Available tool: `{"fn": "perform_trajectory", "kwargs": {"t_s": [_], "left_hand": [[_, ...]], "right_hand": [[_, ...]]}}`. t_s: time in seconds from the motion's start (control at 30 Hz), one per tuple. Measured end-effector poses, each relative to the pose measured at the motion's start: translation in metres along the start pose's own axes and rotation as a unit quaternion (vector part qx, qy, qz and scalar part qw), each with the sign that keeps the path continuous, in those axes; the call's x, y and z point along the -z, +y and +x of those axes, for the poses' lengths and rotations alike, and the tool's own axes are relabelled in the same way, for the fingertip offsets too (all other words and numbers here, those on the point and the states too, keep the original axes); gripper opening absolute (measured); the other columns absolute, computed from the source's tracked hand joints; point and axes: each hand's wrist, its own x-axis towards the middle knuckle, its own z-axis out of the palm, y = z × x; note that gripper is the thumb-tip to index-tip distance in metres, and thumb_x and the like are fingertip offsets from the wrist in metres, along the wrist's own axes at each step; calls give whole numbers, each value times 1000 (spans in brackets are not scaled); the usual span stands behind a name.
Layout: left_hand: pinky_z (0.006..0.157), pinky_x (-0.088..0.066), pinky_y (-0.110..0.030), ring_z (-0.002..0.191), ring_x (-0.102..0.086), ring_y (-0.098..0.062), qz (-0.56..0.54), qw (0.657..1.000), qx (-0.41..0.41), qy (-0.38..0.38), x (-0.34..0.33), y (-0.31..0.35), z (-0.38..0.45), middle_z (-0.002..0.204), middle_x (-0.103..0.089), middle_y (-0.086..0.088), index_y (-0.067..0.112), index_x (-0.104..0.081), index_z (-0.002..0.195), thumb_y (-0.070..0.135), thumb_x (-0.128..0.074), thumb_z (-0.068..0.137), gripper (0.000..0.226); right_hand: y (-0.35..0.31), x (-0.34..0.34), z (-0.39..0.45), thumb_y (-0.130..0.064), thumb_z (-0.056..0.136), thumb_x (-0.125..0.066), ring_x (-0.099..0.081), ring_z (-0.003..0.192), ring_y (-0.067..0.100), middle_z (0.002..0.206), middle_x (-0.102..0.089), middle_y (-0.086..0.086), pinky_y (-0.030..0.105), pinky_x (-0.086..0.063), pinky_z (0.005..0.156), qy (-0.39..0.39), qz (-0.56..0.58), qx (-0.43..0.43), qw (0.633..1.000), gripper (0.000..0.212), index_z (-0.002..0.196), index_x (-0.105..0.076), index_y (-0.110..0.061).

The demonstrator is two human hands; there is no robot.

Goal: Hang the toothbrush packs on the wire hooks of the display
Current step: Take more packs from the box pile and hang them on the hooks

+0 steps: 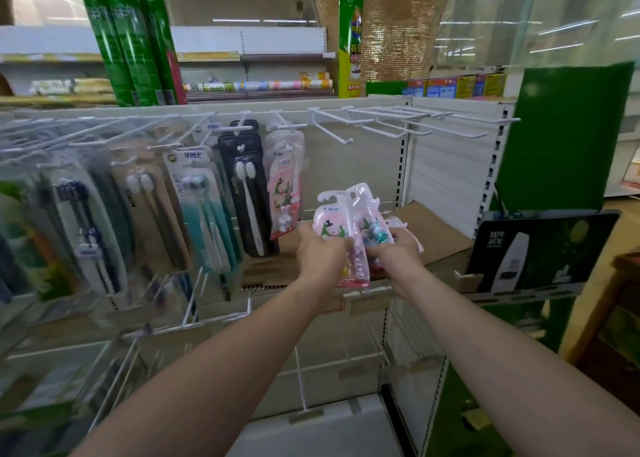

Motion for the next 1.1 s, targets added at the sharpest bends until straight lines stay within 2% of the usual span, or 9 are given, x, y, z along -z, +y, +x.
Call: {"fn": "perform_trajectory", "kwargs": {"t_s": [0.07, 0.2, 0.4, 0.57, 0.77, 0.83, 0.93, 1.0, 1.1], "left_hand": [[84, -60, -47, 89, -64, -20, 21, 999, -27, 23, 13, 4, -8, 97, -60, 1, 24, -43, 119, 3, -68, 78, 52], [76, -60, -46, 83, -65, -25, 31, 995, -42, 81, 44, 3, -20, 91, -62, -3, 21, -41, 119, 5, -65, 79, 49], [59, -53, -34, 80, -66, -21, -8, 991, -60, 118, 82, 10, -29, 93, -64, -4, 21, -42, 118, 3, -67, 81, 48], [68, -59, -38, 81, -66, -19, -44, 989, -61, 130, 102, 17, -34, 95, -63, -2, 20, -45, 116, -1, -66, 83, 44], [56, -49, -31, 84, -65, -20, -48, 987, -73, 133, 117, 16, -41, 100, -63, -5, 20, -45, 115, -2, -63, 83, 43], [62, -54, -37, 87, -66, -23, -39, 987, -72, 137, 121, 14, -41, 101, -64, -6, 21, -46, 112, 1, -64, 80, 43], [77, -59, -48, 90, -66, -28, -19, 987, -73, 142, 124, 14, -41, 99, -65, -5, 24, -47, 105, 5, -62, 77, 37], [74, -58, -43, 89, -65, -26, -23, 987, -77, 137, 122, 15, -40, 98, -64, -5, 23, -49, 102, 4, -61, 81, 31], [67, -58, -38, 87, -67, -25, -24, 989, -83, 117, 115, 19, -39, 96, -65, -6, 22, -52, 101, 3, -61, 84, 27]], "right_hand": [[0, -9, -11, 7, 66, -84, -74, 92, 30, 103, -75, 9, 48, -63, 79, -23, 11, 14, 1000, 57, 115, -62, -14], [-6, -34, -35, 13, 67, -82, -74, 73, 21, 95, -75, 10, 29, -57, 55, -63, 56, 44, 995, 53, 109, -61, -13], [-20, -67, -55, 10, 72, -81, -74, 92, 31, 107, -72, 15, 41, -62, 69, -81, 120, 80, 986, 51, 114, -59, -9], [-41, -86, -59, 2, 76, -83, -74, 93, 28, 107, -72, 11, 42, -62, 74, -67, 137, 111, 982, 47, 112, -57, -13], [-43, -101, -54, -11, 81, -84, -70, 99, 26, 114, -69, 8, 45, -62, 82, -73, 31, 112, 991, 48, 118, -54, -15], [-41, -104, -53, -24, 82, -84, -67, 101, 22, 119, -67, 6, 39, -58, 83, -66, -59, 111, 990, 50, 119, -51, -19], [-35, -104, -56, -48, 69, -90, -58, 122, 28, 137, -58, 8, 45, -50, 101, -21, -183, 118, 976, 93, 142, -41, -15], [-28, -101, -60, -57, 66, -88, -49, 134, 33, 148, -48, 12, 50, -44, 109, 13, -224, 121, 967, 111, 152, -31, -15], [-22, -92, -66, -53, 83, -76, -57, 124, 28, 138, -58, 7, 48, -49, 104, -15, -154, 114, 981, 74, 141, -49, -16]]}}
